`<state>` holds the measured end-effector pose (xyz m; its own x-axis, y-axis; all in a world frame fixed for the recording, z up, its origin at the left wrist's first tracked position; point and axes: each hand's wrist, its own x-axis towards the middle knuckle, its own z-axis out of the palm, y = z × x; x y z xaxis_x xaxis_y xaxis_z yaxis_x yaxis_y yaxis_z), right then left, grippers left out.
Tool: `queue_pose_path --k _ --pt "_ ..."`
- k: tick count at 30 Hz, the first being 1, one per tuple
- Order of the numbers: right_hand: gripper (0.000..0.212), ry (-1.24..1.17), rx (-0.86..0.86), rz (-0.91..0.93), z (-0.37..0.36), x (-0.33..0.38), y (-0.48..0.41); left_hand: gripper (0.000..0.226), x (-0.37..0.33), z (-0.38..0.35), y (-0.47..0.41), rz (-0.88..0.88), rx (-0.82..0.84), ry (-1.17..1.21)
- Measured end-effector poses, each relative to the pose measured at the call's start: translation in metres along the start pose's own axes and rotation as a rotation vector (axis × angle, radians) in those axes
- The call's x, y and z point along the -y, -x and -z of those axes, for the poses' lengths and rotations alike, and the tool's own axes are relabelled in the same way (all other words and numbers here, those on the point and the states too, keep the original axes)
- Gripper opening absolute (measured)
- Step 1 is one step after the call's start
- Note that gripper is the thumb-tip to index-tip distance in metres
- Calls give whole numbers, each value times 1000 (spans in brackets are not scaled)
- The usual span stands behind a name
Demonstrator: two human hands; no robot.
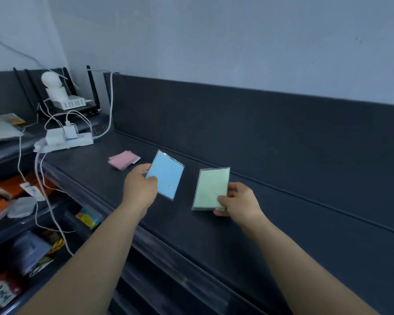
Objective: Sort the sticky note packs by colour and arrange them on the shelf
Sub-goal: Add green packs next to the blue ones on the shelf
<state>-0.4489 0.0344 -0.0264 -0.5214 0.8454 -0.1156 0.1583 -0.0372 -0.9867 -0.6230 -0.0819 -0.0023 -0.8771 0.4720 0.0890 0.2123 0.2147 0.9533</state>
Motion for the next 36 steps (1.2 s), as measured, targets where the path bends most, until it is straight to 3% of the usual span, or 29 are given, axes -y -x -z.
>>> queue_pose_path --k 7,13,17,21,26,32,36 --pt "29 82 -52 -63 -47 6 -39 31 13 5 -77 -69 0 -71" --pt "8 244 -226 -111 -80 7 -53 35 35 7 -122 -176 94 -233" --pt "23 536 -314 -140 -97 10 -53 32 49 8 -133 -229 152 -409" --pt "24 548 -319 -151 -110 10 -53 29 55 16 -135 -283 183 -602" --pt "26 600 -334 -136 -121 12 -51 72 57 18 -133 -441 281 -710" --pt "29 634 -351 -156 -125 14 -44 64 60 19 -139 -442 299 -709" --pt "28 734 -409 -125 -127 16 -34 59 58 23 -140 -545 266 -812"
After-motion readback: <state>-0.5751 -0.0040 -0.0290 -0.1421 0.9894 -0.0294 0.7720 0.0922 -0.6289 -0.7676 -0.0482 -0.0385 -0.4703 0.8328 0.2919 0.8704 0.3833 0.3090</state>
